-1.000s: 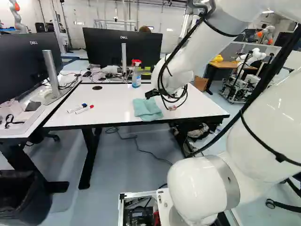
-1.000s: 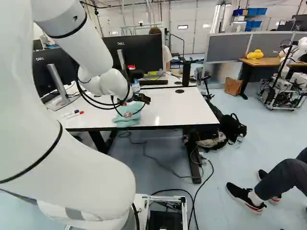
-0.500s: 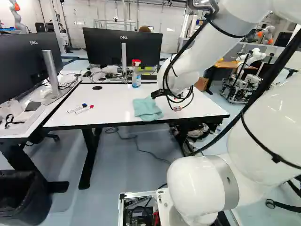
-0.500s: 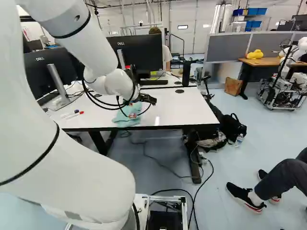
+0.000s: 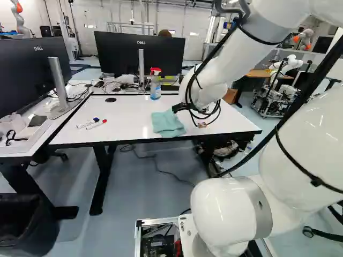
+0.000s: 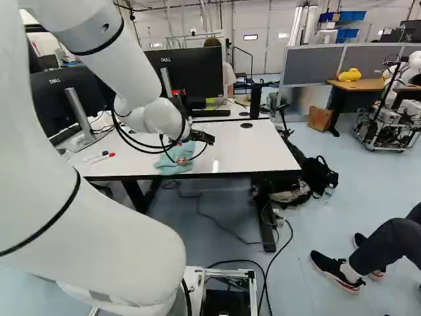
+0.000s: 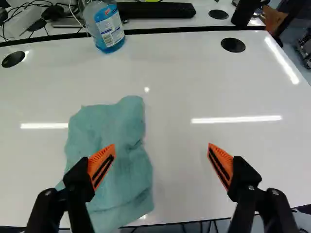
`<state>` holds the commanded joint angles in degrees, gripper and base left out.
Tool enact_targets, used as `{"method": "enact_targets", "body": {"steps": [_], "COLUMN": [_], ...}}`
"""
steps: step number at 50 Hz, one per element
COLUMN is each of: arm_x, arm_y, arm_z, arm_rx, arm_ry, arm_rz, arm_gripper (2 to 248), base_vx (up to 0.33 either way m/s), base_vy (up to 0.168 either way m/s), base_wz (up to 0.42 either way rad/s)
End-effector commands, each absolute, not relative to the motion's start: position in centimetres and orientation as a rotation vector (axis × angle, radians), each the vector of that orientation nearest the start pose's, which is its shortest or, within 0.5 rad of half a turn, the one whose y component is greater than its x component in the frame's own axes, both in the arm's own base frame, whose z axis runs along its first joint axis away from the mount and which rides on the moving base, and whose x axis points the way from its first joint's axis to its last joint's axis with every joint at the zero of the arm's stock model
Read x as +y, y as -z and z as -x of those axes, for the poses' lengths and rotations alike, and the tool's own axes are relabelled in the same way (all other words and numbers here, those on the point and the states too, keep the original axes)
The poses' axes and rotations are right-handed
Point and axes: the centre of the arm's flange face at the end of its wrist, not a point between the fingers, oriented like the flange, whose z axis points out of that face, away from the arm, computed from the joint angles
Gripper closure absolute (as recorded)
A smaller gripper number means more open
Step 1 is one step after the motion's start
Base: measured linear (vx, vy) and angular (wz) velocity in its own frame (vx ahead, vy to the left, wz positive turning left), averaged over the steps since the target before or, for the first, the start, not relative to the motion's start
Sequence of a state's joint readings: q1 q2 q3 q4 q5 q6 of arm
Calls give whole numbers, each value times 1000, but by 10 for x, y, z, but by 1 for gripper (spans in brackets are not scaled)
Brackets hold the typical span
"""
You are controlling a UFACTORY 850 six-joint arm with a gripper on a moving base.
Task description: Clean the table with the green towel
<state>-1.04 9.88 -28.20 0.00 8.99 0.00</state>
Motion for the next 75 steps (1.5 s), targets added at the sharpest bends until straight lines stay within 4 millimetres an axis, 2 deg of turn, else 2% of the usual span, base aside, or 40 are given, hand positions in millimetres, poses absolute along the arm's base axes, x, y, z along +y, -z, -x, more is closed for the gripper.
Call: {"method": "enact_targets", "body": {"steps": [34, 75], "arm_x": [-5, -2], "arm_y": [-421, -384], "arm_z": [-356, -305], "arm_rx": [19, 7], "arm_ry": [1409, 1674], "arm_rz": [2815, 2662], "arm_gripper": [3, 3], "base_vx": [0, 0], "base_vy": [0, 0], "base_wz": [0, 0]}}
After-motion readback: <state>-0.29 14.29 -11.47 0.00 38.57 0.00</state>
